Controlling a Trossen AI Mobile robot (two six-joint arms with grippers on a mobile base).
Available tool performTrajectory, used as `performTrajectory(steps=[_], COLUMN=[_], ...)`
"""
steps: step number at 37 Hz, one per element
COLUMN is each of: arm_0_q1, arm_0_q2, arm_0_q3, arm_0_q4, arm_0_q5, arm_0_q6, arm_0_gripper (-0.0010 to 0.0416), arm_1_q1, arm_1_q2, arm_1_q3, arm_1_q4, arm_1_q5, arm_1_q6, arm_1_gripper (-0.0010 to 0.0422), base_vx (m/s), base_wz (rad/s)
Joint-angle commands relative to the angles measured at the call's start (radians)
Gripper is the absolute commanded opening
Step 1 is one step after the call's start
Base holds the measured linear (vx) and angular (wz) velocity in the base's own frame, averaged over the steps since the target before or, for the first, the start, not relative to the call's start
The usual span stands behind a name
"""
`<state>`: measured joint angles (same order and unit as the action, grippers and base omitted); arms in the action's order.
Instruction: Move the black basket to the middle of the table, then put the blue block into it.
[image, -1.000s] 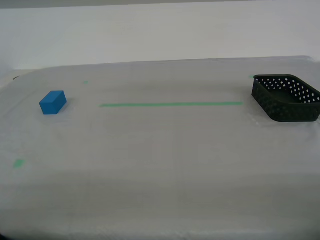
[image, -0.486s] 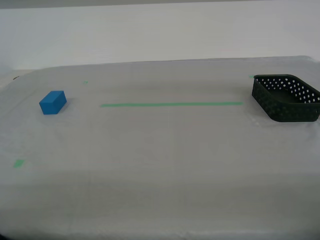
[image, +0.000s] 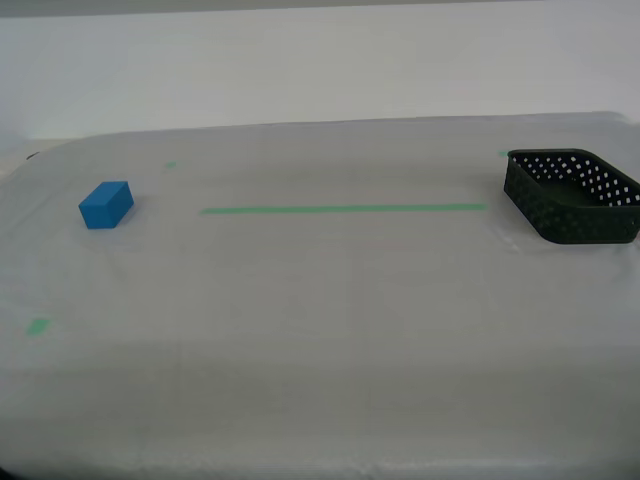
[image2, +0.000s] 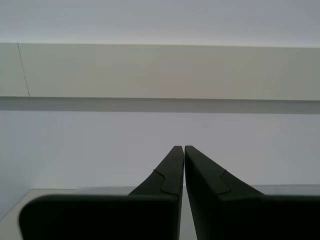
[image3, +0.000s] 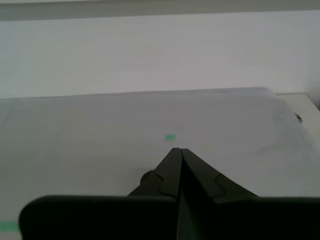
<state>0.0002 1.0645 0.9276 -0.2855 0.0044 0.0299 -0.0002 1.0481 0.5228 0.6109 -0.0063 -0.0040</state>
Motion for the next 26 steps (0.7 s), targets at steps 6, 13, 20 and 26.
performTrajectory(steps=[6, 13, 20, 26], arm_0_q1=[0.000, -0.006, -0.007, -0.008], arm_0_q2=[0.010, 0.010, 0.010, 0.010], arm_0_q3=[0.086, 0.128, 0.147, 0.165], arm_0_q4=[-0.108, -0.161, -0.217, -0.256], arm_0_q5=[0.000, 0.000, 0.000, 0.001], arm_0_q6=[0.014, 0.014, 0.014, 0.014], arm_0_gripper=[0.0000, -0.0001, -0.0001, -0.0001], arm_1_q1=[0.000, 0.000, 0.000, 0.000], arm_1_q2=[0.000, 0.000, 0.000, 0.000], arm_1_q3=[0.000, 0.000, 0.000, 0.000], arm_1_q4=[0.004, 0.004, 0.004, 0.004], arm_1_q5=[-0.001, -0.001, -0.001, -0.001], arm_1_q6=[0.002, 0.002, 0.002, 0.002], arm_1_gripper=[0.0000, 0.0000, 0.0000, 0.0000], base_vx=[0.000, 0.000, 0.000, 0.000], base_wz=[0.000, 0.000, 0.000, 0.000])
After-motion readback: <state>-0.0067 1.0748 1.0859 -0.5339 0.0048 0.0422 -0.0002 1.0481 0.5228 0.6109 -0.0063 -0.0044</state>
